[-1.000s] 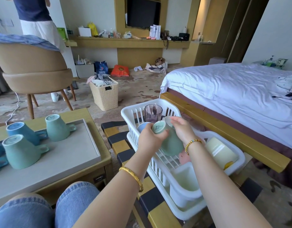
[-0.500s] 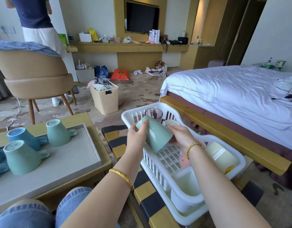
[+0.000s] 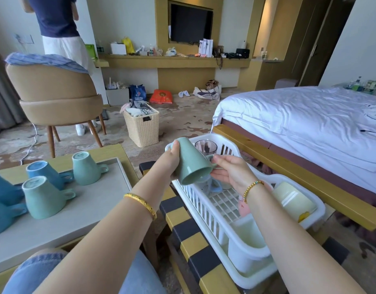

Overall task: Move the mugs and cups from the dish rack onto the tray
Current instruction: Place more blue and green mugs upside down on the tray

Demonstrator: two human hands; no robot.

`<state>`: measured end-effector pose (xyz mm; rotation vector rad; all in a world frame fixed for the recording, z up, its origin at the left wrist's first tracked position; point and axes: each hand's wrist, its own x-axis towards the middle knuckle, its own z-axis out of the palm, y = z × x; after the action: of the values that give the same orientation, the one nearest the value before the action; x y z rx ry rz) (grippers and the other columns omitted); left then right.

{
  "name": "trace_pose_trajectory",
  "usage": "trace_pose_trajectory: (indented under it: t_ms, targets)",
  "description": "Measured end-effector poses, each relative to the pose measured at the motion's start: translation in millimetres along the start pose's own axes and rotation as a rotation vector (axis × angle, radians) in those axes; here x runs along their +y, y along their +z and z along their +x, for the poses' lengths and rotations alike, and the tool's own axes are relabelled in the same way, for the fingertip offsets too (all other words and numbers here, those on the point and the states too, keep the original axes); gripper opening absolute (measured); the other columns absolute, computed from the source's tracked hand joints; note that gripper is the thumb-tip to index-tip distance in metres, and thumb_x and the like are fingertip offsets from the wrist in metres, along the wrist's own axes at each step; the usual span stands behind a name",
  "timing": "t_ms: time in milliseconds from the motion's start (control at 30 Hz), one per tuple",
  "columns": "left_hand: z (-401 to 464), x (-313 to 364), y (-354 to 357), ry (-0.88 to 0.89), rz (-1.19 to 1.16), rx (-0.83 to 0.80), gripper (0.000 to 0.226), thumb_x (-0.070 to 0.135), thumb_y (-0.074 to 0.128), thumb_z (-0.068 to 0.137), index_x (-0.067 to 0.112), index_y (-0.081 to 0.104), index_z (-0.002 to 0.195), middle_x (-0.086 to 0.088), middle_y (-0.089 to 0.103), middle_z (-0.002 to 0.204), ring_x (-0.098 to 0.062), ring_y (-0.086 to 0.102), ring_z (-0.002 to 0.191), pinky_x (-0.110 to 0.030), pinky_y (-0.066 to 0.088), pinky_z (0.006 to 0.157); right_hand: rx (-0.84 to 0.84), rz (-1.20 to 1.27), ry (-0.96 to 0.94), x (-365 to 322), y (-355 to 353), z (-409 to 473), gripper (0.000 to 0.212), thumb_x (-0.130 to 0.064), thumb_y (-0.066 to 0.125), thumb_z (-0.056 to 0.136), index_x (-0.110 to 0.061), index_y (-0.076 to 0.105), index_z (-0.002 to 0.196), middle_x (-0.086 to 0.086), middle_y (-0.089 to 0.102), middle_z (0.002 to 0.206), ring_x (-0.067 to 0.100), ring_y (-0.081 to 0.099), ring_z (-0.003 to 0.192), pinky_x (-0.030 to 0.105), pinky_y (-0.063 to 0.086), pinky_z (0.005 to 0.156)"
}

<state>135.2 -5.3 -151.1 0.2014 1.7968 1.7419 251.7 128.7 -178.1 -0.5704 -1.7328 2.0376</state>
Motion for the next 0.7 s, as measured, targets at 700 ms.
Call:
trace_pose_trajectory:
  t_ms: [700]
  targets:
    - [-1,-30,-208,0.3,0.214,0.386,0.04,0.052,0.063,0.079,0.024,0.055,0.106,0.001,0.061,0.104,-0.017,0.056,0.095,-0.029,0.041,0.075,-0.277,-0.684,-0.036,61,210,53,0.018,-0.019,0.055,0.091,-0.009,0.062,0.104,0.01,0.068,0.11,0.026,0.061,0.107,0.045,0.047,0.099]
